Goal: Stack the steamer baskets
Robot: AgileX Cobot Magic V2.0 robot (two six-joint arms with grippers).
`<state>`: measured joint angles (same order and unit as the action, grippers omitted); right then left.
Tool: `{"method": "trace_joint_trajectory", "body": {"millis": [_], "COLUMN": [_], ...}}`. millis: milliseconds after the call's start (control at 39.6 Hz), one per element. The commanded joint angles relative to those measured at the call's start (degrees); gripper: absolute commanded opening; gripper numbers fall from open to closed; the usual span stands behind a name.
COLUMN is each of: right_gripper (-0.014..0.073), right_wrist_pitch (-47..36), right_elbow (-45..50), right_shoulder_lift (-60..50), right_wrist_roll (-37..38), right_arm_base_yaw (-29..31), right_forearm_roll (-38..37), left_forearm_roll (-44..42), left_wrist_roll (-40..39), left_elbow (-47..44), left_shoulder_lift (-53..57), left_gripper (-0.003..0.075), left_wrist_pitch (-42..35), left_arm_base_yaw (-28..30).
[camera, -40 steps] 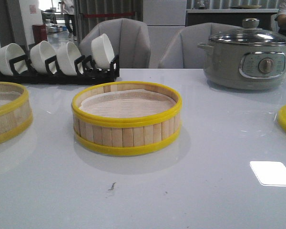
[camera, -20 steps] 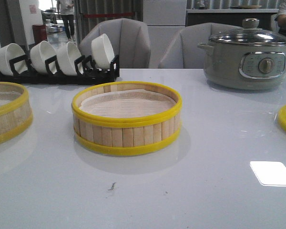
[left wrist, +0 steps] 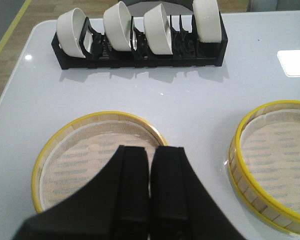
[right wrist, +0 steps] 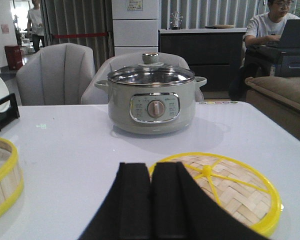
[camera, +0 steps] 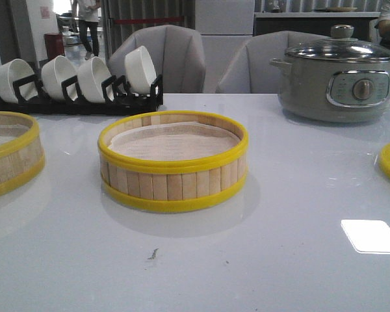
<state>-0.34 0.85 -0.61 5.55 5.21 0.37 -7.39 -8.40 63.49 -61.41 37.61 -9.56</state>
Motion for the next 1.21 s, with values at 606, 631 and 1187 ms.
{"method": "trace_joint_trajectory", "body": {"millis": [606, 631, 1187], "right_gripper": [0.0029, 0.0029, 0.0029], "right_wrist_pitch": [22.65, 22.6, 14.63], "right_elbow": [-48.31, -49.29, -51.36], "right_shoulder_lift": [47.57, 48.45, 53.59], "right_wrist_roll": [4.41, 4.41, 4.09], "right_arm_base_yaw": [0.0, 0.0, 0.0], "right_forearm_roll": [1.94, 1.94, -0.7], "left_forearm_roll": [-0.76, -0.76, -0.44], "left_wrist_roll": [-0.07, -0.07, -0.32], "left_elbow": [2.18, 2.18, 2.18], "left_shoulder_lift": [0.91, 0.91, 0.91], "left_gripper": [0.0086, 0.0086, 0.0086], "left_wrist_pitch": [-2.99, -2.99, -3.21], "left_arm_base_yaw": [-0.03, -0.03, -0.03]}}
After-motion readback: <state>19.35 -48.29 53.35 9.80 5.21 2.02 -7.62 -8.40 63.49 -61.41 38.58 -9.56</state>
